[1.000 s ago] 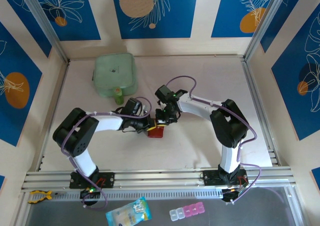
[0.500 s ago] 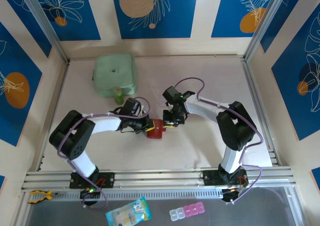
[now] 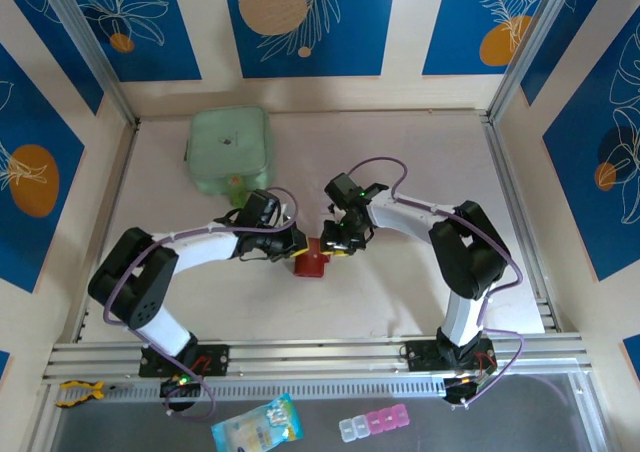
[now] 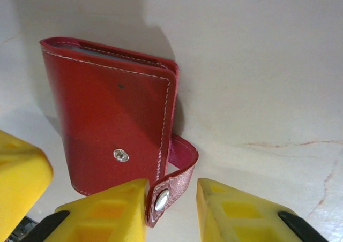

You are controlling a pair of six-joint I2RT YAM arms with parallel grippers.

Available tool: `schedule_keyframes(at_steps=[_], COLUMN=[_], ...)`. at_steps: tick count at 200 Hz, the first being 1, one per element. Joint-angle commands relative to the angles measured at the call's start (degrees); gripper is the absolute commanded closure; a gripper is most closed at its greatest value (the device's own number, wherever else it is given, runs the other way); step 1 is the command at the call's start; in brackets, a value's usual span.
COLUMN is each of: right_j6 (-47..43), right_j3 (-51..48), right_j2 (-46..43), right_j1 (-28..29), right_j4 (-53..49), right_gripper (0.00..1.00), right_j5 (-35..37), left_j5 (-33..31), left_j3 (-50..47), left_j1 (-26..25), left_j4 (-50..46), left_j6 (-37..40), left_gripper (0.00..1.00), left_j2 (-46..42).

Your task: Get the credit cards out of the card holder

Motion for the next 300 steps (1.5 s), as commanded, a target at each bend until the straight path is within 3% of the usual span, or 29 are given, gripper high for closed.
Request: schedule_keyframes(at_steps=[1, 23, 120, 187, 235, 300], right_j6=[0.48, 0.9, 4.08, 4.25, 1.2, -7.22], right_j3=[-0.69, -0.98, -5.52, -6.91, -7.24, -3.19], right_j2=[0.51, -0.09, 1.18, 1.78, -2.29, -6.53], right_j1=[0.04, 0.06, -1.0, -1.54, -3.79, -5.83], right_j4=[-1.88, -2.99, 7.02, 8.56, 5.18, -3.56], right_gripper=[0.75, 0.8, 0.8, 0.87, 0.97, 1.0], right_j5=[0.96, 2.05, -6.8, -6.34, -4.06, -2.17], left_j5=[-1.53, -1.71, -1.28, -0.82, -1.56, -2.72], left_j3=[1.64, 2.09, 1.43, 1.47, 1.3, 1.13], left_j1=[0.09, 0.07, 0.05, 0.02, 0.19, 2.06], left_j4=[-3.44, -4.45, -2.84, -1.87, -1.3, -2.23], left_j6=[1.36, 1.84, 0.92, 0.49, 1.54, 3.25], left_gripper=[0.9, 0.9, 0.89, 0.89, 0.85, 0.8], left_j2=[-1.59, -1.59, -1.77, -1.85, -3.34, -6.75])
